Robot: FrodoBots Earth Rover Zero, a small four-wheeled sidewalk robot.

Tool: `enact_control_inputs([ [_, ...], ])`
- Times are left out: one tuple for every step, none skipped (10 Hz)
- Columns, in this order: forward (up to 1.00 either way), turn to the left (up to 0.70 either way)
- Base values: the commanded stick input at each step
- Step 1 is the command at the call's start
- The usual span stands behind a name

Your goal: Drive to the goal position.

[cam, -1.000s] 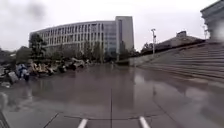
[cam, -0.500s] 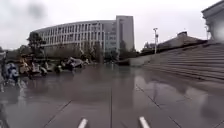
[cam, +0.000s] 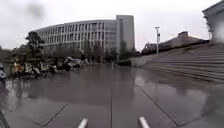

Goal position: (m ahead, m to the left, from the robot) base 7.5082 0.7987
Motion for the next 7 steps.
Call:
enact_control_inputs([
  [1.00,0.00],
  [1.00,0.00],
  [1.00,0.00],
  [1.00,0.00],
  [1.00,0.00],
  [1.00,0.00],
  [1.00,0.00],
])
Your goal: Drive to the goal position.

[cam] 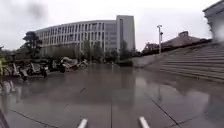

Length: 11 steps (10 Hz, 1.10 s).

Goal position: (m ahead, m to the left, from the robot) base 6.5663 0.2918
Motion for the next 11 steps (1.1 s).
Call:
enact_control_inputs([
  [1.00,0.00],
  [1.00,0.00],
  [1.00,0.00],
  [1.00,0.00],
  [1.00,-0.02],
  [1.00,-0.03],
  [1.00,-0.04],
  [1.00,-0.04],
  [1.00,-0.04],
  [1.00,-0.04],
  [1.00,-0.04],
])
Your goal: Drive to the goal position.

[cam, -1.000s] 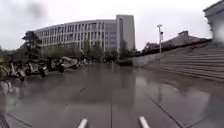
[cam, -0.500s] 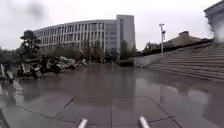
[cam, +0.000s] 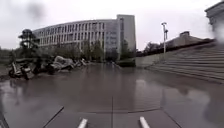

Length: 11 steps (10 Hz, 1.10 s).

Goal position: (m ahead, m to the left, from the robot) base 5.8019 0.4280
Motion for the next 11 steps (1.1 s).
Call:
enact_control_inputs([
  [1.00,0.00],
  [1.00,0.00],
  [1.00,0.00],
  [1.00,0.00],
  [1.00,0.00],
  [1.00,0.00],
  [1.00,0.00],
  [1.00,0.00],
  [1.00,0.00],
  [1.00,0.00],
  [1.00,0.00],
])
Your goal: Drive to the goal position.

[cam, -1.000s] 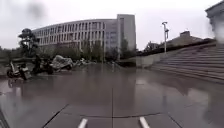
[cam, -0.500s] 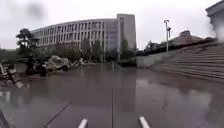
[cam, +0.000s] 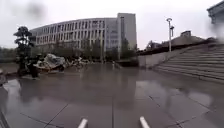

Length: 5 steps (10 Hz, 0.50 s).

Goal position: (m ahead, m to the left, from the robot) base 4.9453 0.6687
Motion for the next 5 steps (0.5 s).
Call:
enact_control_inputs([
  [1.00,0.00],
  [1.00,0.00],
  [1.00,0.00],
  [1.00,0.00],
  [1.00,0.00],
])
